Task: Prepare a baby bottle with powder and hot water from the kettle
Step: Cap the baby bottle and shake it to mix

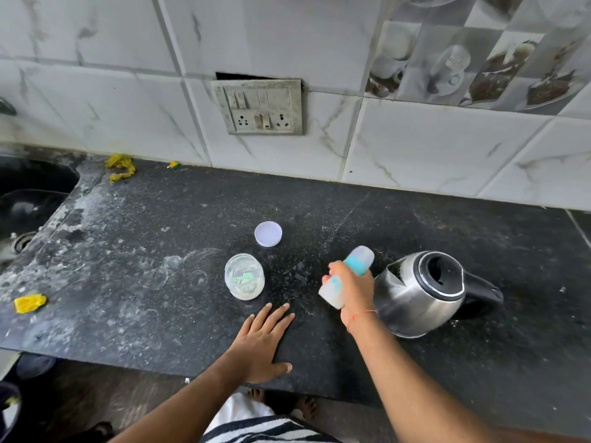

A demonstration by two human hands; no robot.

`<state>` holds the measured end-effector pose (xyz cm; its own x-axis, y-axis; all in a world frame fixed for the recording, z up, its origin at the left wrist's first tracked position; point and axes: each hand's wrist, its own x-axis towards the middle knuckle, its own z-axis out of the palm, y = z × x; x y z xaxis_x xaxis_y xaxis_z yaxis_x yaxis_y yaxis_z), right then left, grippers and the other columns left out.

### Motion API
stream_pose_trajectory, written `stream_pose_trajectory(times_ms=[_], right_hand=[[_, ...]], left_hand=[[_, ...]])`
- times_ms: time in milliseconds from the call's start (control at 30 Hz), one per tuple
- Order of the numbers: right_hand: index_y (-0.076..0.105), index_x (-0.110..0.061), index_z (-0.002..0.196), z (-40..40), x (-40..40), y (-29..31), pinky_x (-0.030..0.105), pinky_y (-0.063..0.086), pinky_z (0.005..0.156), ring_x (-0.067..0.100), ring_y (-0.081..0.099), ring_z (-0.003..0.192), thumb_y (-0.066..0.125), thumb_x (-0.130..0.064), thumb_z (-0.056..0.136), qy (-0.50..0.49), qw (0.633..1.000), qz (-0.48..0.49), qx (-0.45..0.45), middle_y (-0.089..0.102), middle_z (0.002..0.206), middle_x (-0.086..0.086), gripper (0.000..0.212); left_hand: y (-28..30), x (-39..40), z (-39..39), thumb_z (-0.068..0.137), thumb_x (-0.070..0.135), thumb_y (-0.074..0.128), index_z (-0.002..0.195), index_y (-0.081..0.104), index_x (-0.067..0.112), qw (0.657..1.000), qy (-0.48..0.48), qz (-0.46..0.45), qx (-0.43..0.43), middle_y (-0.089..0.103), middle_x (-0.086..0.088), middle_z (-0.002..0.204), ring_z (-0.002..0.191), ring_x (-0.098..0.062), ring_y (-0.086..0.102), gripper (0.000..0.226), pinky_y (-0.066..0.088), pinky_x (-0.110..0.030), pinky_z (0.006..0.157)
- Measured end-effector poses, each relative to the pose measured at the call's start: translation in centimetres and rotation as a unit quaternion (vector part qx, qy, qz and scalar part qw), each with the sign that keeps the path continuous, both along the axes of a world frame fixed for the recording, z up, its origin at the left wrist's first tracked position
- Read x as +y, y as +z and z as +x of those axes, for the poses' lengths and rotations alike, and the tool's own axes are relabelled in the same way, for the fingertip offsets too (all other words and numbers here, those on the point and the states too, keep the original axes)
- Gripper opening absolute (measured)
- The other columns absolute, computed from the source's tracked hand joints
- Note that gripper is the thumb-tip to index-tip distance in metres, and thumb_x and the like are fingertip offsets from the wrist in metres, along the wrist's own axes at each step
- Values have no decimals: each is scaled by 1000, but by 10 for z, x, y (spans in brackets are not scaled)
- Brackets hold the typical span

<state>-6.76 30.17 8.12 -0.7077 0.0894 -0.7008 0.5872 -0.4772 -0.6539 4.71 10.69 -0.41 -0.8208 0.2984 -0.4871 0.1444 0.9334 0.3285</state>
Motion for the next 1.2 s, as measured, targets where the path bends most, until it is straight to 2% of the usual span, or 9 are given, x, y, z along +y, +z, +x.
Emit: stream_pose_trajectory(times_ms=[100,233,400,567,667,800,900,1033,1200], right_hand=[[68,-3,95,0,1,0,36,59,60,28,72,59,84,-4,79,39,996,-44,-61,72,73,15,23],[68,-3,92,2,-4,-2,39,59,63,26,69,60,80,0,84,15,999,28,4,69,75,15,15],[69,-2,96,7,-8,-5,41,60,67,26,70,58,83,-1,81,27,999,21,-19,72,71,13,20],[70,-1,96,2,-2,-7,39,61,64,29,72,61,83,-2,81,53,997,-5,-52,73,72,18,21],[70,-3,92,-4,-3,-9,41,61,68,27,69,59,81,-1,84,-12,1000,29,-1,71,71,13,14],[70,-3,101,-9,-1,-5,39,62,64,29,73,63,86,-3,80,76,996,-19,-50,75,75,13,27],[70,-3,99,-10,-5,-10,41,61,66,30,71,65,83,-4,80,3,1000,20,5,71,76,16,23],[69,-3,99,-12,-7,-6,35,62,59,26,72,61,84,-3,81,43,997,-34,-54,73,77,15,23],[68,0,102,-17,-11,-10,42,61,66,28,68,60,82,1,83,22,1000,8,-13,70,75,16,23]], left_hand=[[-4,-1,4,95,69,56,172,-18,37,1000,-3,-7,-7,-35,19,175,162,-19,-35,112,-13,-51,133],[-11,-1,3,96,73,49,170,-25,37,1000,-21,-15,-17,-45,21,169,159,-23,-42,110,-23,-49,128],[-13,-8,-2,97,76,45,165,-34,41,998,-39,-17,-39,-56,23,160,152,-22,-52,110,-43,-40,106],[-11,-10,-4,98,75,47,164,-36,40,996,-50,-18,-69,-56,22,161,152,-24,-52,111,-27,-56,126],[-7,-7,-7,99,75,47,164,-36,40,995,-57,-18,-83,-56,22,160,150,-23,-53,111,-26,-57,125],[-1,-8,-7,99,74,47,165,-35,38,994,-59,-29,-90,-55,19,163,151,-24,-52,111,-26,-57,124],[0,-7,-9,99,74,47,164,-36,38,993,-68,-23,-97,-56,19,161,149,-25,-53,111,-27,-57,123],[-1,-9,-8,99,73,48,164,-36,39,993,-65,-29,-98,-55,20,162,150,-24,-53,112,-27,-57,123],[-1,-7,-7,99,74,47,164,-37,40,992,-65,-24,-103,-57,21,160,148,-23,-54,111,-28,-59,122]])
